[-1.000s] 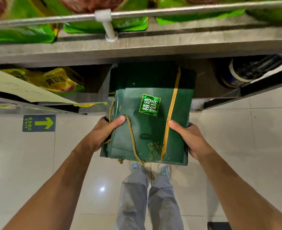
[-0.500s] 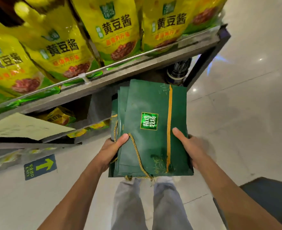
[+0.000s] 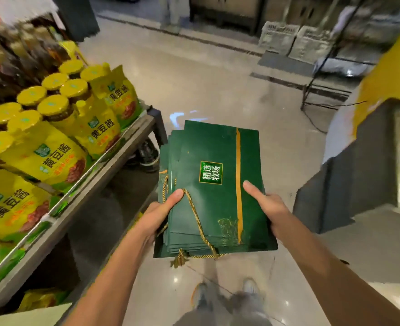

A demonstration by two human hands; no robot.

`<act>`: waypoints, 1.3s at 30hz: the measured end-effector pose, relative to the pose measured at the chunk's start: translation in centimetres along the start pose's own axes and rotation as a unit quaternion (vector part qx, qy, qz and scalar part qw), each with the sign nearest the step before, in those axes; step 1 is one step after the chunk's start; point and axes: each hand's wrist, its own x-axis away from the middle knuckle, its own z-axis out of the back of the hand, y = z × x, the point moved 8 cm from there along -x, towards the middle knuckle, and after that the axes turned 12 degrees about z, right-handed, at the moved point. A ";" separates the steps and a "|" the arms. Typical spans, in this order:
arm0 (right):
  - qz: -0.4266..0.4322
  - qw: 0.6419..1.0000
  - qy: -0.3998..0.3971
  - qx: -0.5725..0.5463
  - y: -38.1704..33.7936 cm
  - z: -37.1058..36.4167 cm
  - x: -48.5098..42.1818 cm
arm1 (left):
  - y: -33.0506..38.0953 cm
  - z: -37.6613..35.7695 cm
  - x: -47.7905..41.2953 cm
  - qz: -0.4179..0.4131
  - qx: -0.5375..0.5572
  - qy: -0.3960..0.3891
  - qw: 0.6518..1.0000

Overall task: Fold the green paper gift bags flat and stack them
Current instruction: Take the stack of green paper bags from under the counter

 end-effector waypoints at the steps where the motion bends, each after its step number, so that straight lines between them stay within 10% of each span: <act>1: 0.004 1.000 0.024 -0.014 -0.7 2.2 0.9 | 1.3 -1.9 0.2 -0.006 -0.018 -0.017 1.000; 12: 0.044 0.963 0.212 -0.157 -1.0 27.9 15.6 | 6.5 -31.3 6.2 -0.063 -0.244 -0.191 0.949; 39: 0.085 0.739 0.591 -0.312 15.0 73.8 52.4 | -19.5 -94.2 21.7 -0.011 -0.518 -0.423 0.743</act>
